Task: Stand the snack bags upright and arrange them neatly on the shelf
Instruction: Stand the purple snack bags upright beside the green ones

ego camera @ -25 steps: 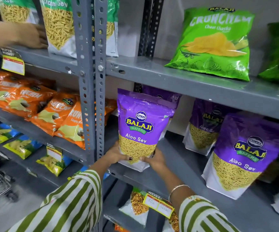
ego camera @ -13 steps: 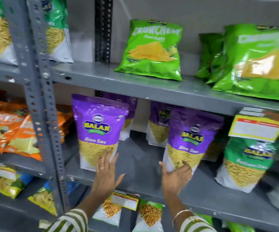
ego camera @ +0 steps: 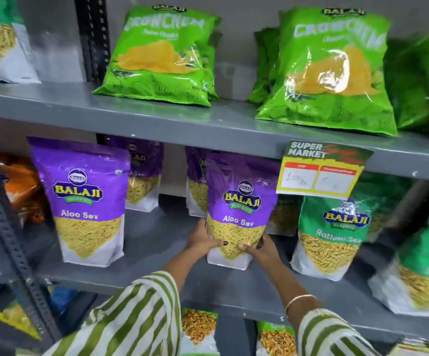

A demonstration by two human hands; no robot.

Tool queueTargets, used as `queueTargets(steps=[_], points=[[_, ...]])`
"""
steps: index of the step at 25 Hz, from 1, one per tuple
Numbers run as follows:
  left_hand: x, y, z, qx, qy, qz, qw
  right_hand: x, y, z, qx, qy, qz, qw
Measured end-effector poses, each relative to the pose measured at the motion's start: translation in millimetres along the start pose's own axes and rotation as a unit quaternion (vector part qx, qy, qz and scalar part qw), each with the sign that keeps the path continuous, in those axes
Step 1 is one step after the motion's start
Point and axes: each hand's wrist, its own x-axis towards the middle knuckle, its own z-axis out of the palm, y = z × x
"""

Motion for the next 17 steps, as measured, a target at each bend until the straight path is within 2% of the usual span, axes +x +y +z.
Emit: queueTargets(steps=[11, 13, 14, 16, 17], points=[[-47, -32, -91, 0.003, 0.043, -0.024, 0.999, -56, -33, 79, -0.021, -0.073, 0.005, 0.997], [-50, -35, -99, 0.011, 0.034, -0.033, 0.999, -65, -59, 86, -0.070, -0.007, -0.038, 0.997], [-51, -35, -101, 0.015, 0.023, -0.036, 0.999, -67, -79, 88, -0.125, 0.064, -0.069, 0.988], [-52, -37, -101, 0.008, -0.007, -0.031, 0.999, -71, -129, 88, -0.240, 0.194, -0.143, 0.940], [-53, -38, -100, 0.002, -0.019, -0.028, 0.999, -71, -155, 88, -0.291, 0.200, -0.177, 0.919]])
